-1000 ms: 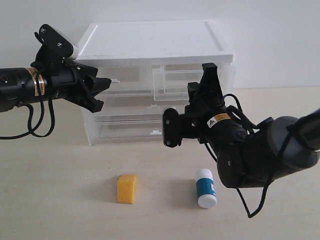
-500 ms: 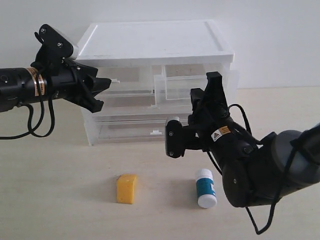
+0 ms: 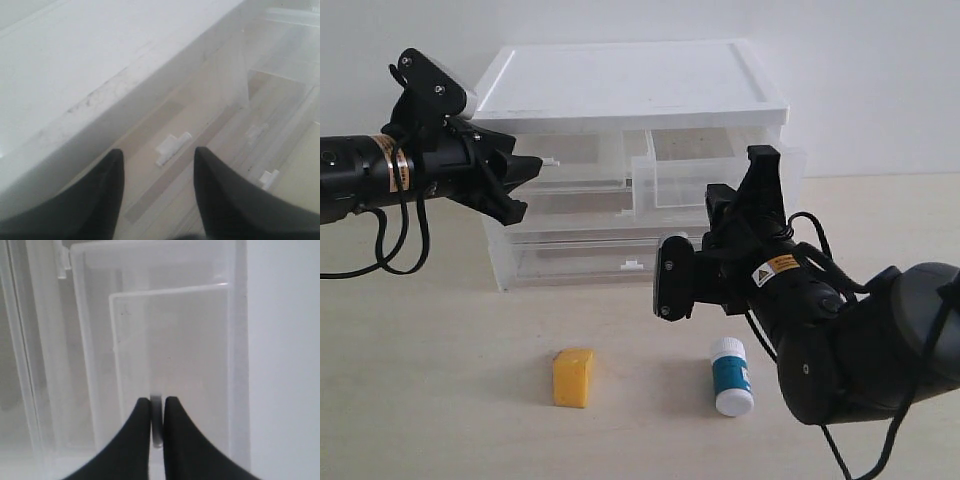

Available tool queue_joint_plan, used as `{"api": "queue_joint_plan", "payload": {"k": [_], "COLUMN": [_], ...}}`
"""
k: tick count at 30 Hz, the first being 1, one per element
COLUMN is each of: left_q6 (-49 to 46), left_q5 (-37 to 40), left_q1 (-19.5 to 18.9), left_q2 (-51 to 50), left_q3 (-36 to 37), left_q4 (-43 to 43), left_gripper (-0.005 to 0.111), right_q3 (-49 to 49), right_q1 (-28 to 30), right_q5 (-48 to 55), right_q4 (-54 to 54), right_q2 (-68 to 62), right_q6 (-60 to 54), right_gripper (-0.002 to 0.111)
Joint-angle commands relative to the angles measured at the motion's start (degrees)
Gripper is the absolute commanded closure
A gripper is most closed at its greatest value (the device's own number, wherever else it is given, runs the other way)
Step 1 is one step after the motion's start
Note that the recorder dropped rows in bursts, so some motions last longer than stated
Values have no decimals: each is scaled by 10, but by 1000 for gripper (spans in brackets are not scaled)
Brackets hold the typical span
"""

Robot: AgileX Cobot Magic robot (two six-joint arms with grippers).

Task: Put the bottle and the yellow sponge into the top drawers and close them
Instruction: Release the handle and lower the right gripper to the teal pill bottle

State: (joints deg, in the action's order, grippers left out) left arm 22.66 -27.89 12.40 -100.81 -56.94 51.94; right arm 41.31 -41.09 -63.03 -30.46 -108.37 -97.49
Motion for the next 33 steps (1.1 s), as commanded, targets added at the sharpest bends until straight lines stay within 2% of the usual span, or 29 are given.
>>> {"api": "queue_joint_plan", "payload": {"k": [1,14,21,29,31,33], "left_q6": [0,6,6,7,7,7], "left_q5": [-1,7,7,7,7,7], "left_q1": [2,2,2,2,2,2], "left_q2": [3,3,3,3,3,3], "left_q3": [-3,-3,-3,-3,-3,-3], "left_q4": [-7,-3,-3,-3,-3,-3], "left_gripper": [65,65,65,65,65,65], "right_q3": [-6,-6,-6,-6,-6,-6], "right_q1": [-17,-18,-18,-18,-18,-18], "right_q5": [25,25,68,70,70,67], "right_q4": [-14,-18,-15,-15,-15,-18], "right_q2": [7,7,7,7,7,7], "right_q6": [-4,-18,-16,-16,-16,-16], "right_gripper": [108,108,108,108,102,91]}}
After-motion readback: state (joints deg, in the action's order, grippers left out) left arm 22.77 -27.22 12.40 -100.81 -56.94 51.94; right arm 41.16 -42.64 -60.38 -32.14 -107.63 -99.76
